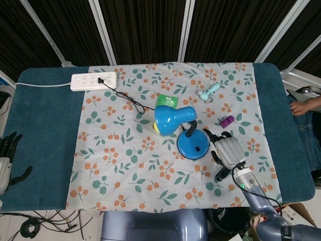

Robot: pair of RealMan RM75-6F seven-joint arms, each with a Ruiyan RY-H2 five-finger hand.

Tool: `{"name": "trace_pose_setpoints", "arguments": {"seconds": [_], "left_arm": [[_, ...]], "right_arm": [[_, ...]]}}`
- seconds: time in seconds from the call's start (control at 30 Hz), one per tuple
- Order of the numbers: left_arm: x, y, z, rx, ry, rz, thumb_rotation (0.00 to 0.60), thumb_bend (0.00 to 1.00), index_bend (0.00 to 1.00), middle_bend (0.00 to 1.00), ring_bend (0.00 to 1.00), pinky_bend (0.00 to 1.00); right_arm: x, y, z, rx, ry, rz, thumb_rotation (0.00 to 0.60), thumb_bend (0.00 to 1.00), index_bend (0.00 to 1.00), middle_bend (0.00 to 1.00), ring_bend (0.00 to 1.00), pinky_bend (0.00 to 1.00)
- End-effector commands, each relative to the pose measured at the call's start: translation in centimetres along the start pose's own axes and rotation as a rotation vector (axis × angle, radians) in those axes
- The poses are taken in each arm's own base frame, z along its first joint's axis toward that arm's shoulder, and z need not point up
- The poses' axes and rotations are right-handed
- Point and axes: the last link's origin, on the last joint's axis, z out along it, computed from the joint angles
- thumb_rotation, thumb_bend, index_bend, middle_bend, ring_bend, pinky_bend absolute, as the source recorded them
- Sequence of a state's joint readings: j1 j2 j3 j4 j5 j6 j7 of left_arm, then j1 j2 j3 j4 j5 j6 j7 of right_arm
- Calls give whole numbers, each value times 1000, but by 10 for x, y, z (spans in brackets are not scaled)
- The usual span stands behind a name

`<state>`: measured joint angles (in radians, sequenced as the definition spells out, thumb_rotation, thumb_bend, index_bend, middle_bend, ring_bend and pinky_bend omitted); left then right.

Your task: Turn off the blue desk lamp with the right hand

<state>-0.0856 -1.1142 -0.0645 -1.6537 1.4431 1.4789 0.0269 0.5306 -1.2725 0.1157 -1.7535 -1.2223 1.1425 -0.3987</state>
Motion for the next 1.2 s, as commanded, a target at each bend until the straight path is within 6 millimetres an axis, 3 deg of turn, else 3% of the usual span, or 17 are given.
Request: {"name": "trace_pose_setpoints", "arguments": {"seconds": [0.03, 0.17, 0.37, 0.57, 0.9, 1.2], "left_arm": [[0, 0, 0, 0, 0, 0, 600, 272, 0, 0, 0, 5], [-1, 1, 0, 3, 2, 2, 600, 272, 0, 0, 0, 5], [0, 1, 0, 5, 6, 3, 600, 272, 0, 0, 0, 5], [0, 1, 0, 7, 9, 4, 600, 272, 0, 0, 0, 5], [0, 0, 1, 16, 12, 6, 600, 272, 0, 0, 0, 5], [1, -1, 1, 14, 16, 8, 600, 272, 0, 0, 0, 5]], "right_arm": [[26, 15, -27, -71, 65, 11, 600, 348, 72, 208, 307, 165], [31, 27, -60, -126, 121, -41, 600, 286, 59, 127, 226, 161], [28, 41, -106, -212, 190, -70, 600, 262, 41, 103, 211, 160], [19, 48, -137, -256, 267, -84, 600, 255, 23, 90, 196, 134], [-3, 62, -151, -304, 248, -76, 600, 256, 1, 68, 164, 133], [-13, 71, -147, -338, 186, -93, 600, 255, 0, 55, 158, 133]]}}
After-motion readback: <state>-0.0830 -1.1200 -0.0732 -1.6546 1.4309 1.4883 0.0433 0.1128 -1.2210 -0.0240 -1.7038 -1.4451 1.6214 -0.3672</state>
